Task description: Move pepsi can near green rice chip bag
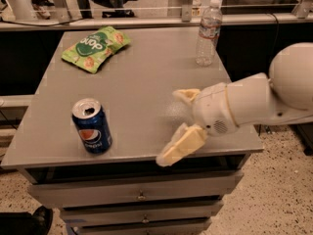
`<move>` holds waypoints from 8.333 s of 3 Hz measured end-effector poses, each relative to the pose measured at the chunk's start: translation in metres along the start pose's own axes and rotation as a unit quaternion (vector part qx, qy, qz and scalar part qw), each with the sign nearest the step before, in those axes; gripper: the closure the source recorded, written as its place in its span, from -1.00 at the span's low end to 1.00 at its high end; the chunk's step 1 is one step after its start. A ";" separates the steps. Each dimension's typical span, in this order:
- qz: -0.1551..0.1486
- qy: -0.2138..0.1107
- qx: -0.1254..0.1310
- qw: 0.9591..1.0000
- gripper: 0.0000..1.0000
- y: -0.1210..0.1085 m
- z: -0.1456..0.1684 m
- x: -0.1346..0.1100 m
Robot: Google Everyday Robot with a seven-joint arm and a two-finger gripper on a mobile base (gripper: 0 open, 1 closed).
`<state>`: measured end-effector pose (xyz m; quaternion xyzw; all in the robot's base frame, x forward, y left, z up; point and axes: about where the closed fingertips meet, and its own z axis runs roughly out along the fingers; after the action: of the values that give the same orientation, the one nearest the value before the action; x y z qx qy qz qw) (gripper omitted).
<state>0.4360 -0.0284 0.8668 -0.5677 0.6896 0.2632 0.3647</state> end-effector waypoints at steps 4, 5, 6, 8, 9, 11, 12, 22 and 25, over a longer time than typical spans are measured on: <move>-0.020 -0.089 -0.048 0.995 -1.00 0.025 0.059 -0.061; -0.034 -0.119 -0.059 0.991 -1.00 0.023 0.098 -0.077; -0.031 -0.154 -0.061 0.986 -1.00 0.018 0.127 -0.089; 0.006 -0.219 -0.083 0.972 -0.62 0.031 0.159 -0.112; 0.015 -0.234 -0.086 0.968 -0.16 0.036 0.163 -0.116; 0.004 -0.243 -0.021 0.970 0.77 0.003 0.110 -0.113; 0.004 -0.244 -0.021 0.970 1.00 0.003 0.110 -0.113; 0.009 -0.265 0.073 0.961 0.22 -0.299 0.201 -0.153; 0.034 -0.275 0.073 0.958 -1.00 -0.264 0.206 -0.137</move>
Offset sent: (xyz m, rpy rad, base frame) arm -0.0125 0.0454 0.0184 0.0999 0.0030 0.0563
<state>0.7478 0.1551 0.8671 -0.4220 0.5988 0.3702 0.5713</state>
